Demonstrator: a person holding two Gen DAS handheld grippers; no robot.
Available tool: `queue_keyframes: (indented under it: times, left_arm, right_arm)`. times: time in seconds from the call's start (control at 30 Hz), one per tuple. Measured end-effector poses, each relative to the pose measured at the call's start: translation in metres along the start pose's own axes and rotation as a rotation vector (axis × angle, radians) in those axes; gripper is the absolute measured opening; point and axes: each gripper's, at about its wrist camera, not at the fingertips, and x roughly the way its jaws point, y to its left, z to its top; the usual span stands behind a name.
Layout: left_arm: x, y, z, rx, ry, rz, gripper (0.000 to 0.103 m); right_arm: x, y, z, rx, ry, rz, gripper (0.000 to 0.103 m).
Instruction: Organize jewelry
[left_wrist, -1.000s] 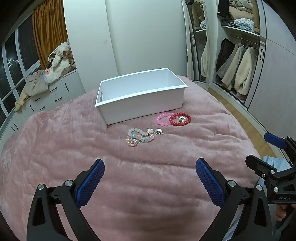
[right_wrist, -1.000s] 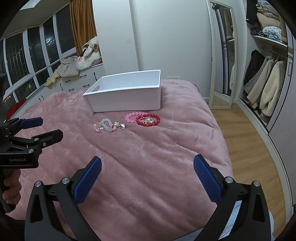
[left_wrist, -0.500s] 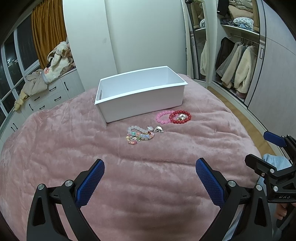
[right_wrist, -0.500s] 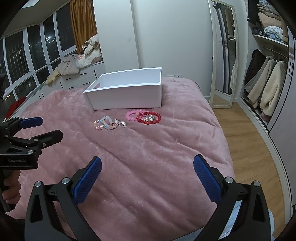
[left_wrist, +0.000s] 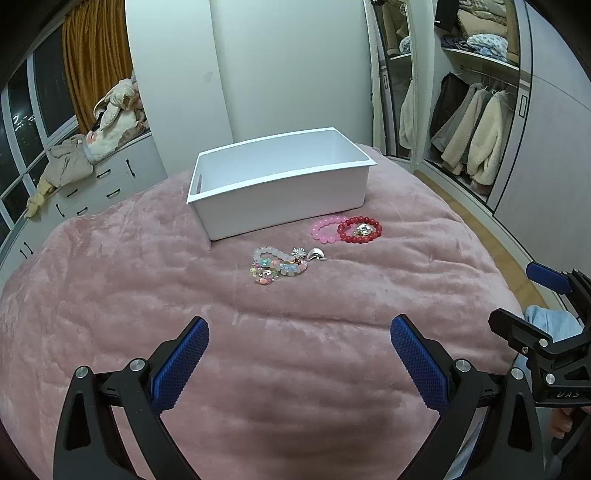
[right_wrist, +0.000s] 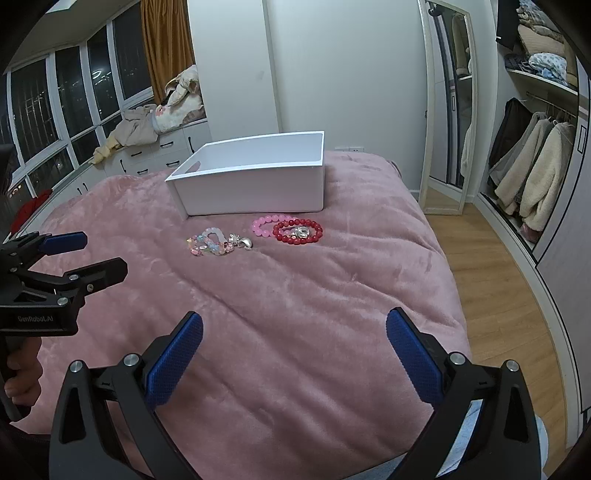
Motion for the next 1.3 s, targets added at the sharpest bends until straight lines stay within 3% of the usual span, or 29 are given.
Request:
queue_keyframes:
  times: [0.37, 0.63, 0.77, 0.9, 0.97, 1.17, 1.3]
  left_arm:
    - [0.031, 0.001, 0.006, 0.009, 0.016, -0.047, 0.1]
    - [0.079, 0.014, 0.015, 0.017, 0.01, -0.096, 0.099]
    - [0.105, 0.023, 0.024, 0.019, 0.006, -0.112, 0.099]
    - [0.132, 0.033, 0.035, 0.02, 0.001, -0.119, 0.092]
    - [0.143, 0.037, 0.04, 0.023, 0.004, -0.122, 0.086]
    - [0.178, 0.045, 0.048, 0.035, 0.041, -0.154, 0.086]
    - [0.198, 0.042, 0.048, 0.043, 0.09, -0.154, 0.084]
  right_arm:
    - [0.031, -0.011, -0.003, 0.02, 0.027, 0.013, 0.097]
    - [0.079, -0.02, 0.01, 0.039, 0.063, 0.072, 0.081]
    - [0.114, -0.024, 0.024, 0.043, 0.086, 0.107, 0.068]
    - [0.154, -0.028, 0.039, 0.06, 0.114, 0.133, 0.052]
    - [0.173, -0.03, 0.048, 0.073, 0.12, 0.145, 0.051]
    - [0.224, -0.055, 0.067, 0.209, 0.166, 0.174, 0.052]
    - [0.243, -0.058, 0.072, 0.209, 0.17, 0.187, 0.046]
